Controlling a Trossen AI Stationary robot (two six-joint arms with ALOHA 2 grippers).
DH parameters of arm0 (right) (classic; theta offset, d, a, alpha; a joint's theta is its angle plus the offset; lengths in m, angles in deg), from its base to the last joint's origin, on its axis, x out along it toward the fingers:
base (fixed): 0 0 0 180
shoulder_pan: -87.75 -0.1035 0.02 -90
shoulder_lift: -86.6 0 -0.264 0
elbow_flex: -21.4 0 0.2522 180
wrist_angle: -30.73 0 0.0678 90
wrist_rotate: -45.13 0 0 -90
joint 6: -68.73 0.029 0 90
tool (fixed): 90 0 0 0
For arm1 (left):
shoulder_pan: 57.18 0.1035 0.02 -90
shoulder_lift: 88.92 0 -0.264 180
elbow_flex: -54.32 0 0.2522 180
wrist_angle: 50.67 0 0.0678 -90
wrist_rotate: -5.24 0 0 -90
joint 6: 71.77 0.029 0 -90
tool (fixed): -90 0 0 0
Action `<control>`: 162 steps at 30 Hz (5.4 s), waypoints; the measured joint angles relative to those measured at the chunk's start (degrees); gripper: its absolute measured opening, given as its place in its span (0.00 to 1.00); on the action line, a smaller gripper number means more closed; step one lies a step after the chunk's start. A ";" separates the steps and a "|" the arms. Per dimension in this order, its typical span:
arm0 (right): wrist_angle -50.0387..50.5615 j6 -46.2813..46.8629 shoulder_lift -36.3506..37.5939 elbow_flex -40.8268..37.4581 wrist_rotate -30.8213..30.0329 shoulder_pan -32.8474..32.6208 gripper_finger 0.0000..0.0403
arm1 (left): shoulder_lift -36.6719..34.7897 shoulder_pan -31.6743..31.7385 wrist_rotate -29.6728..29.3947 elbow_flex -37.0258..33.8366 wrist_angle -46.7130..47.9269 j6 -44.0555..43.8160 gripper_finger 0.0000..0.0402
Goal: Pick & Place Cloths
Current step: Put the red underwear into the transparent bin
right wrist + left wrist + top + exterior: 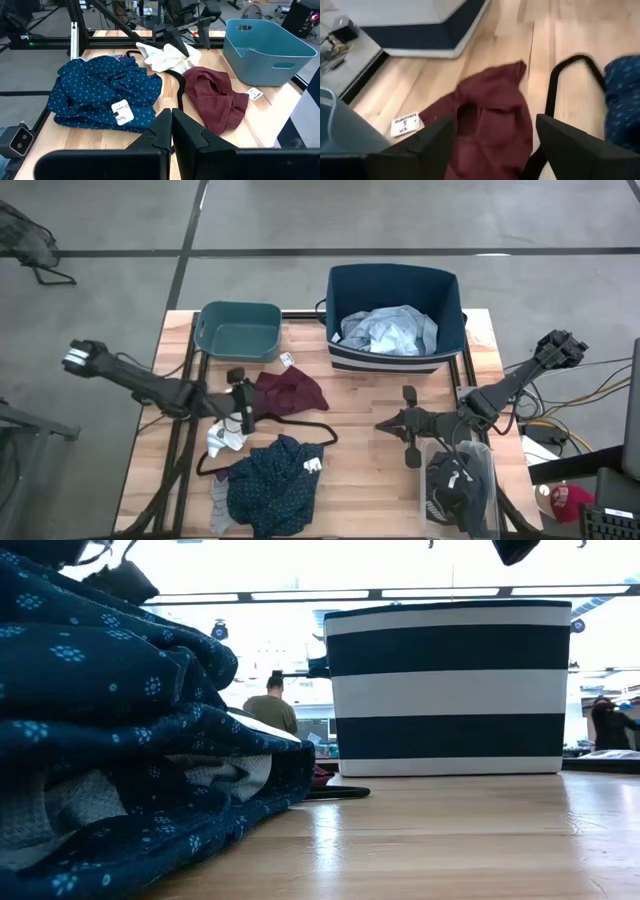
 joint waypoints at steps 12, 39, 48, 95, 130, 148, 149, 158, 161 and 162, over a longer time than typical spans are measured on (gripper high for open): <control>-0.02 0.25 -0.02 0.00 0.00 0.00 0.02 | 19.41 6.56 1.93 1.48 0.02 -1.70 0.72; -2.72 0.22 -0.04 -1.79 0.00 -0.02 0.02 | 33.12 11.56 11.73 12.33 -9.22 3.37 0.02; -3.14 0.39 -0.04 -2.58 0.00 0.00 0.02 | 27.53 9.80 18.23 19.88 -9.60 7.15 0.02; -14.87 -13.57 -29.02 14.71 -8.73 6.52 0.86 | 30.53 5.75 32.45 33.11 -27.53 8.15 0.04; 65.03 26.32 -28.81 47.68 2.04 -0.08 0.03 | 30.34 5.69 34.83 32.13 -9.78 0.78 0.40; 83.38 57.05 -24.35 66.84 35.40 -3.88 0.03 | 30.36 5.38 34.37 31.34 -10.06 0.66 0.42; 83.48 60.39 -24.14 66.10 35.78 -5.12 0.03 | 30.36 5.36 34.37 31.34 -10.04 0.66 0.42; 83.50 82.64 -23.59 51.35 39.61 -16.27 0.03 | 30.36 5.32 34.39 29.98 -10.09 0.86 0.42; 83.28 88.71 -23.58 44.72 39.96 -17.61 0.03 | 30.36 5.34 34.37 29.17 -10.55 0.21 0.42; 83.16 88.81 -23.58 42.52 40.04 -17.63 0.03 | 30.36 5.34 34.37 29.00 -10.61 -0.04 0.42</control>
